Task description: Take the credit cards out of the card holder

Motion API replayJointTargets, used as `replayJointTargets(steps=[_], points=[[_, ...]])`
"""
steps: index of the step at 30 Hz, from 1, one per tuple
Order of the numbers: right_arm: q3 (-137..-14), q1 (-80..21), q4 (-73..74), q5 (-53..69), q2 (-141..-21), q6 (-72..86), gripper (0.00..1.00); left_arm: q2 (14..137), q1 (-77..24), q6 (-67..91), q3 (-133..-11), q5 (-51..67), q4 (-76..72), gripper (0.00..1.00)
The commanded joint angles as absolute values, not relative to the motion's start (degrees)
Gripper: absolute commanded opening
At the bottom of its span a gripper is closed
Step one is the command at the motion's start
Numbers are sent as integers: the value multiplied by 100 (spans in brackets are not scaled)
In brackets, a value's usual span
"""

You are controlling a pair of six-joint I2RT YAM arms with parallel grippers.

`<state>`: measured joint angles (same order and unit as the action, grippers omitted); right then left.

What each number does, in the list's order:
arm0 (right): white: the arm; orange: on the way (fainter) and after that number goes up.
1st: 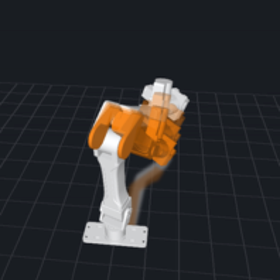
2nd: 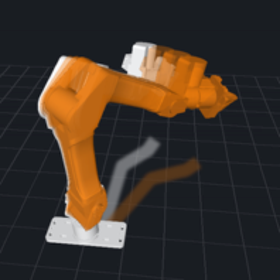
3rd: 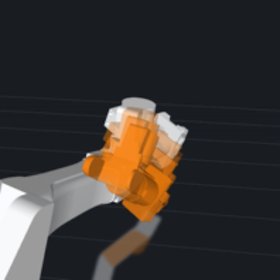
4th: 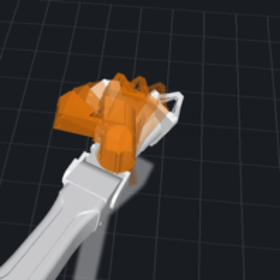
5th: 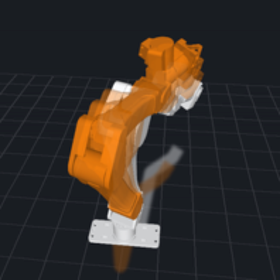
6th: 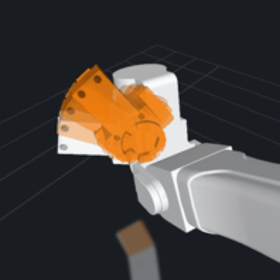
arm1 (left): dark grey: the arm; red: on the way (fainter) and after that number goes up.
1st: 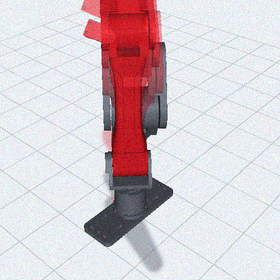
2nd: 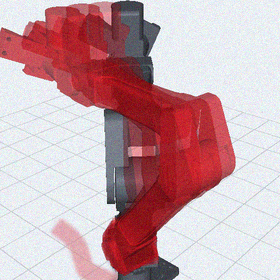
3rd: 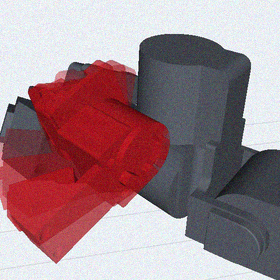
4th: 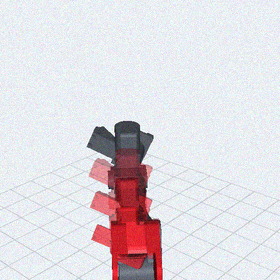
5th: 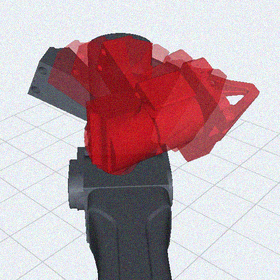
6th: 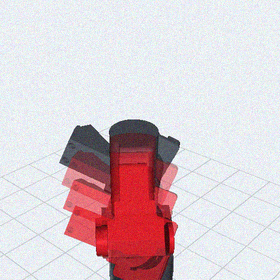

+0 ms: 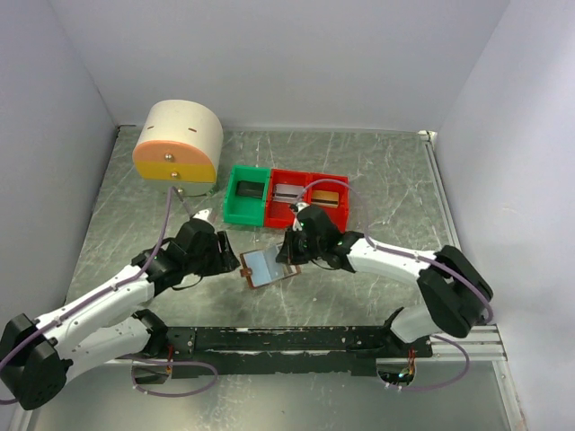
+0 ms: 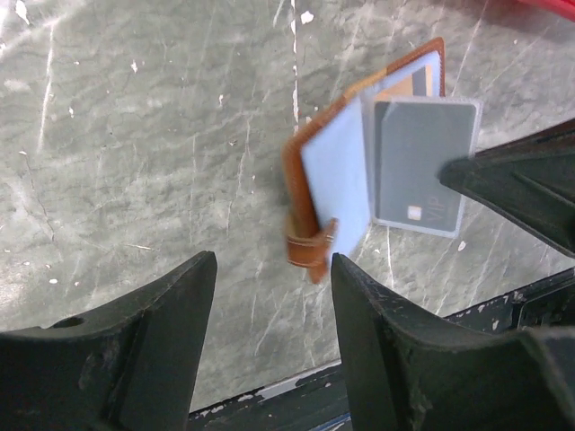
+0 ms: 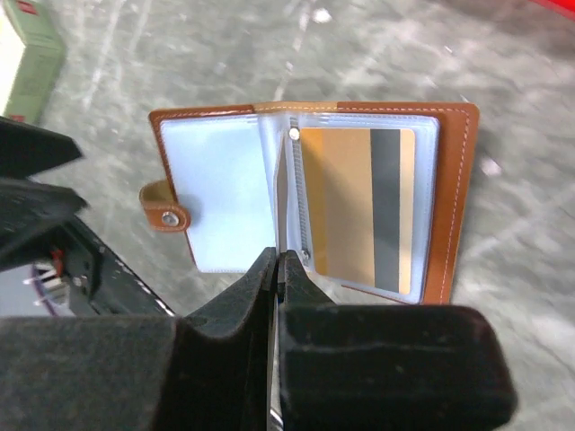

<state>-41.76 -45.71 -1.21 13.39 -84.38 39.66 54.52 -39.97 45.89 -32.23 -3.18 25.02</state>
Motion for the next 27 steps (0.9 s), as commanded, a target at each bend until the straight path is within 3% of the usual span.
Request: replayJointTargets(steps=[1, 9, 15, 21, 27], points=[[-4378, -4584, 1637, 452, -8046, 3548, 0, 5319, -4028, 4529, -3427, -558, 2893, 66], [-5634, -5062, 3410, -869, -8742, 3981, 0, 5376, -4029, 4573, -3195, -524, 2708, 68], [-6837, -5537, 4051, -1543, -9800, 4341, 8, 5205, -4025, 4690, -3120, -694, 2795, 69], [-7496, -5800, 3639, -1090, -10475, 4201, 16, 4956, -4022, 4897, -3041, -822, 2845, 70], [-7197, -5818, 2725, -363, -10395, 4003, 32, 4781, -4019, 4948, -3008, -940, 3012, 70]])
